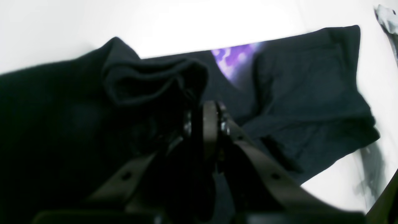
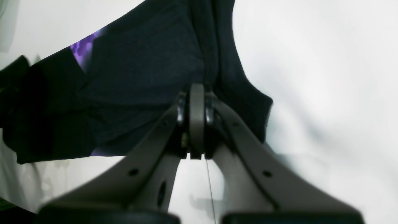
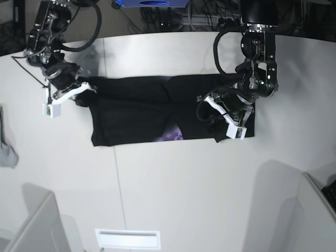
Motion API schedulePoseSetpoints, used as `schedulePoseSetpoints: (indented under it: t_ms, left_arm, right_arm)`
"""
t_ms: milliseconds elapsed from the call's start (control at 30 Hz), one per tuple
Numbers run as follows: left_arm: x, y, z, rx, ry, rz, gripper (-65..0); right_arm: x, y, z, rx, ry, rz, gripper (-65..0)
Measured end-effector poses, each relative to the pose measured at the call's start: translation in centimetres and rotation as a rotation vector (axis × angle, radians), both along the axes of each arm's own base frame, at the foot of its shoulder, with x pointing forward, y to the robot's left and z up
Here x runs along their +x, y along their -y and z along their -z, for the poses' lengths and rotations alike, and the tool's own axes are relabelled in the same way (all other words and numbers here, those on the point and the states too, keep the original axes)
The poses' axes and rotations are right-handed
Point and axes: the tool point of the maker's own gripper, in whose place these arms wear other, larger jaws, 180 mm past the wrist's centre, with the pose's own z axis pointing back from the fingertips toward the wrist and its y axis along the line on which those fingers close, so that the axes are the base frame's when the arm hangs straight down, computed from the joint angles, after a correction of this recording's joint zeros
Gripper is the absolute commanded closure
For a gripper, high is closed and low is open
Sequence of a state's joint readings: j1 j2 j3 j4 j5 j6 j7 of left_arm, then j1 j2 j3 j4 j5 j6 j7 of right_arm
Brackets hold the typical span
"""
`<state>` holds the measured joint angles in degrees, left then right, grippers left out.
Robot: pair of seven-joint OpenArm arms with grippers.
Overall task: Fold the T-shirt properly
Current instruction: 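Grasp the strip with the left gripper and fold its end inward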
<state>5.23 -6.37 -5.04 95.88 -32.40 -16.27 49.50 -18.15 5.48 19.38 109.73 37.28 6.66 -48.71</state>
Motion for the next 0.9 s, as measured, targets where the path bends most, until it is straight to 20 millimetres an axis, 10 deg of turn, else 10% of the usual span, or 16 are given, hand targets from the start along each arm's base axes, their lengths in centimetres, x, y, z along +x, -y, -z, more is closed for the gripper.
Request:
schedulePoseSetpoints:
  t_ms: [900]
  left_arm:
    - [0.0,1.3,0.2,-0.006,-0.008,0.034,0.0]
  right_arm:
    - [0.3,-0.1,-0.2,0.001,0.008,-0.003,0.0]
